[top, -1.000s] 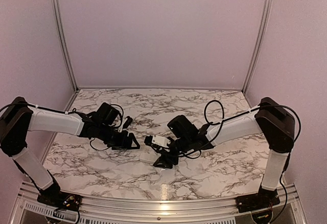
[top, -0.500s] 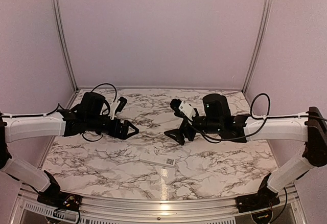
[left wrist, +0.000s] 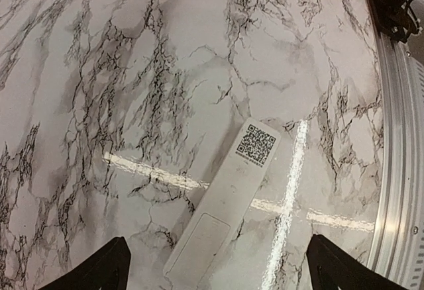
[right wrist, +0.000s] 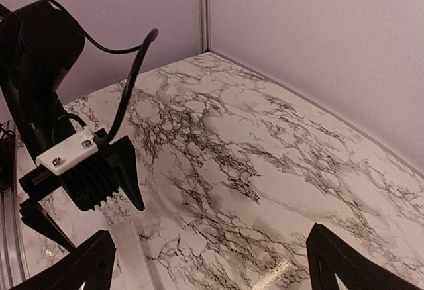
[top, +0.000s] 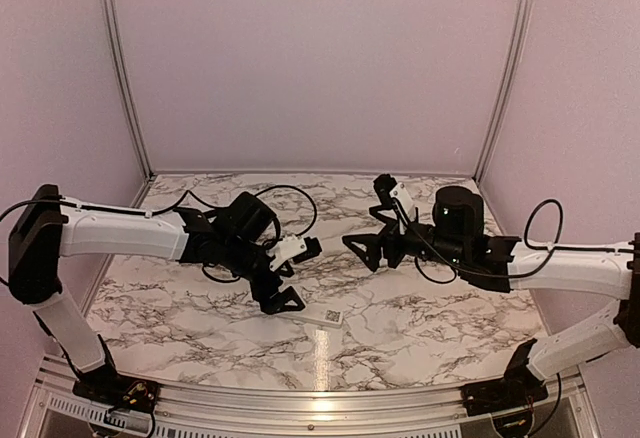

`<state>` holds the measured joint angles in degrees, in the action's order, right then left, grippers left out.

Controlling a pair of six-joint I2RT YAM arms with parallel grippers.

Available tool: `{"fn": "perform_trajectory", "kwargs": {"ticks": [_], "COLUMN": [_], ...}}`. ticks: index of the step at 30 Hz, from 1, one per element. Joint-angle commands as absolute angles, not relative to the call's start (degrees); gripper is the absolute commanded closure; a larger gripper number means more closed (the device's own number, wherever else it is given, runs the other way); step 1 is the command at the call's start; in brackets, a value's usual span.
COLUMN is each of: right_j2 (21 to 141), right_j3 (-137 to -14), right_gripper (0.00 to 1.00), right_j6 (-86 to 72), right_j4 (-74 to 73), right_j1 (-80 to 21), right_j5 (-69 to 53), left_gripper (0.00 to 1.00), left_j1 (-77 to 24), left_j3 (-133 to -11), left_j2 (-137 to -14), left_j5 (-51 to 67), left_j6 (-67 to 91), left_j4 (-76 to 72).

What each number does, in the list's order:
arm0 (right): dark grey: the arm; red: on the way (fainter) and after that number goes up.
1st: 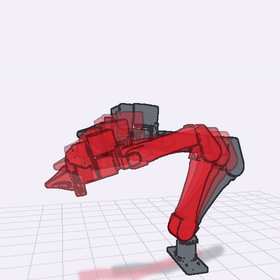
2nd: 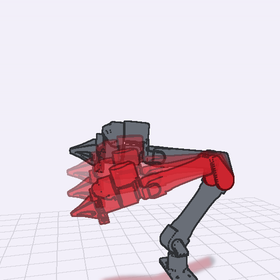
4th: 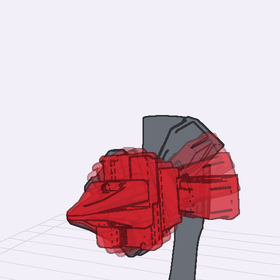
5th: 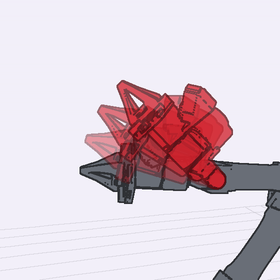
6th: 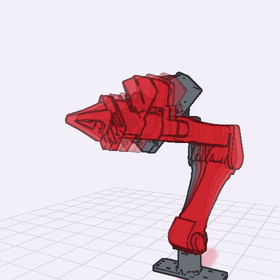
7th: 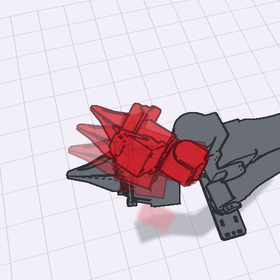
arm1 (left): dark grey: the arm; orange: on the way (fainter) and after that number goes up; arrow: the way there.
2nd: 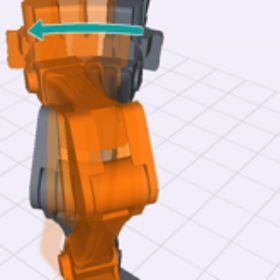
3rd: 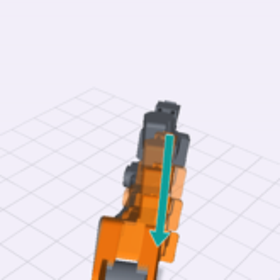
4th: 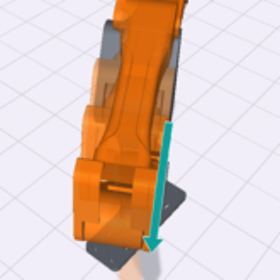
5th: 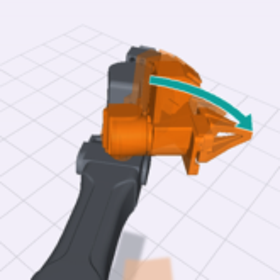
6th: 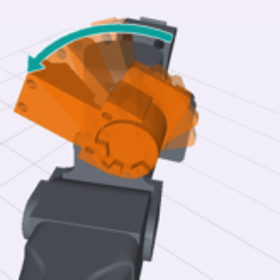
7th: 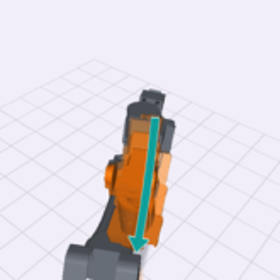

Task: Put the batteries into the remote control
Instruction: Pick up the remote control from the center of the board.

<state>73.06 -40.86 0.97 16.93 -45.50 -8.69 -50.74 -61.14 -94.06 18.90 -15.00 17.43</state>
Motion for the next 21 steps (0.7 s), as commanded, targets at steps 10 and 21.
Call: {"fn": "perform_trajectory", "kwargs": {"ticks": [10, 21], "right_j2": [65.51, 66.55], "right_j3": [-36.61, -34.56], "right_gripper": [0.01, 0.01], "right_j6": [-4.07, -6.81], "right_j4": [21.00, 23.08], "right_j1": [-43.51, -39.03], "right_j5": [-10.93, -19.11], "left_gripper": [0.11, 0.22], "left_j1": [-53.61, -53.79], "left_j3": [-64.38, -65.93], "left_j2": [-105.41, -108.83], "left_j5": [14.41, 11.45], "left_j6": [-29.27, -32.49], "left_j4": [21.11, 20.13]}}
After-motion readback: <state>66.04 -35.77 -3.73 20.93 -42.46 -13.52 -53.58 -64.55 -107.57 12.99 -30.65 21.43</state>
